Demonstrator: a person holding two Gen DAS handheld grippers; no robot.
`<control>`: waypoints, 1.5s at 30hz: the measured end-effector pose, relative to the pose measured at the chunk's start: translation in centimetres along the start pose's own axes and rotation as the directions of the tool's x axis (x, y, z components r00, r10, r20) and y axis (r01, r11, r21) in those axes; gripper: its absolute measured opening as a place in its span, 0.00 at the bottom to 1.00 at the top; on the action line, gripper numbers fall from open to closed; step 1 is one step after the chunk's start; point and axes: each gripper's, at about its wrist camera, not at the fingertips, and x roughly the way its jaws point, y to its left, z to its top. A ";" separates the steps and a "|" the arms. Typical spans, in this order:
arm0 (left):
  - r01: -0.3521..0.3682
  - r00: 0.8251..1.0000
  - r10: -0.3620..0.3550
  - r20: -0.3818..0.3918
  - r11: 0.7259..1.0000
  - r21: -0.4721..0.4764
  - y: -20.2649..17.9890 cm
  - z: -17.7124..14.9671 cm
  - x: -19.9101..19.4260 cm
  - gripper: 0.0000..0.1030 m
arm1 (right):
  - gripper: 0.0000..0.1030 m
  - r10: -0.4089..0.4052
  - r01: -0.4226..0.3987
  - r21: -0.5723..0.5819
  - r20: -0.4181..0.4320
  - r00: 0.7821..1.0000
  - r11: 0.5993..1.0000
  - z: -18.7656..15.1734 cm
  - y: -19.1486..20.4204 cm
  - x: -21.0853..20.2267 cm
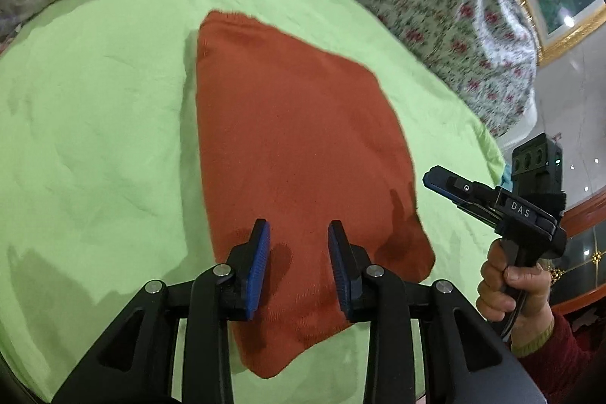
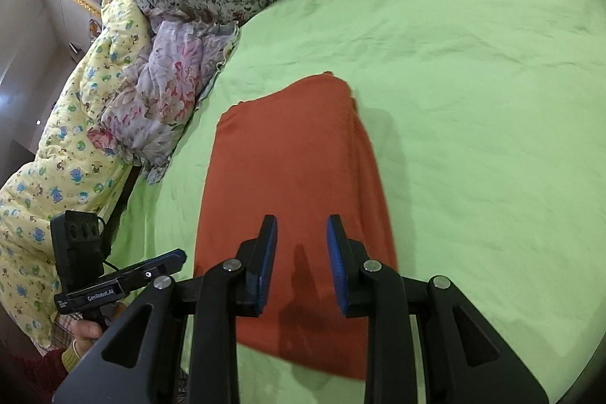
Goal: Fold small clothes
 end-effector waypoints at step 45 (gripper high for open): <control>-0.038 0.995 0.055 -0.079 0.979 0.199 -1.1 -8.2 0.9 0.45 | 0.39 -0.212 0.204 -0.099 -0.080 0.974 0.974 -10.3 0.4 -1.3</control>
